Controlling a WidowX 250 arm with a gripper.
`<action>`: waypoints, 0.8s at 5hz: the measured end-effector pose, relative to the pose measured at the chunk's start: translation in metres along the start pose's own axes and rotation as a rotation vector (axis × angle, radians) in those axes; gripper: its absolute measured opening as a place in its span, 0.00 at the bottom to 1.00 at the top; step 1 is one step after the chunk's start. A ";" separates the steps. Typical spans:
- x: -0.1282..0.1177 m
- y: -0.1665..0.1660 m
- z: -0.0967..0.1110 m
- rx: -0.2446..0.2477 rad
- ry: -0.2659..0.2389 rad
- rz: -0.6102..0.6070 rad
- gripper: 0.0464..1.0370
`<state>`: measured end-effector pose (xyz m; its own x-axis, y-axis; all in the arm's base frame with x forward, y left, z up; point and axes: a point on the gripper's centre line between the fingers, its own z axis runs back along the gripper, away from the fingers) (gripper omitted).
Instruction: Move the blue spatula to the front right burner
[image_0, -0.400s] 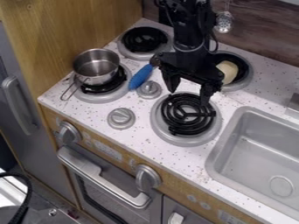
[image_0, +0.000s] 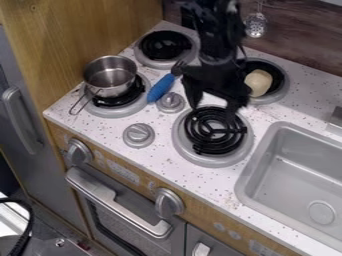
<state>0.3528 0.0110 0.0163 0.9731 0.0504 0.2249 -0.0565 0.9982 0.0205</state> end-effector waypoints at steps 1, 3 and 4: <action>0.031 0.039 -0.013 0.029 -0.010 0.063 0.96; 0.077 0.102 -0.040 0.104 -0.034 0.127 0.96; 0.084 0.120 -0.052 0.120 0.010 0.109 0.96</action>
<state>0.4393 0.1366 -0.0130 0.9618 0.1589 0.2228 -0.1873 0.9758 0.1127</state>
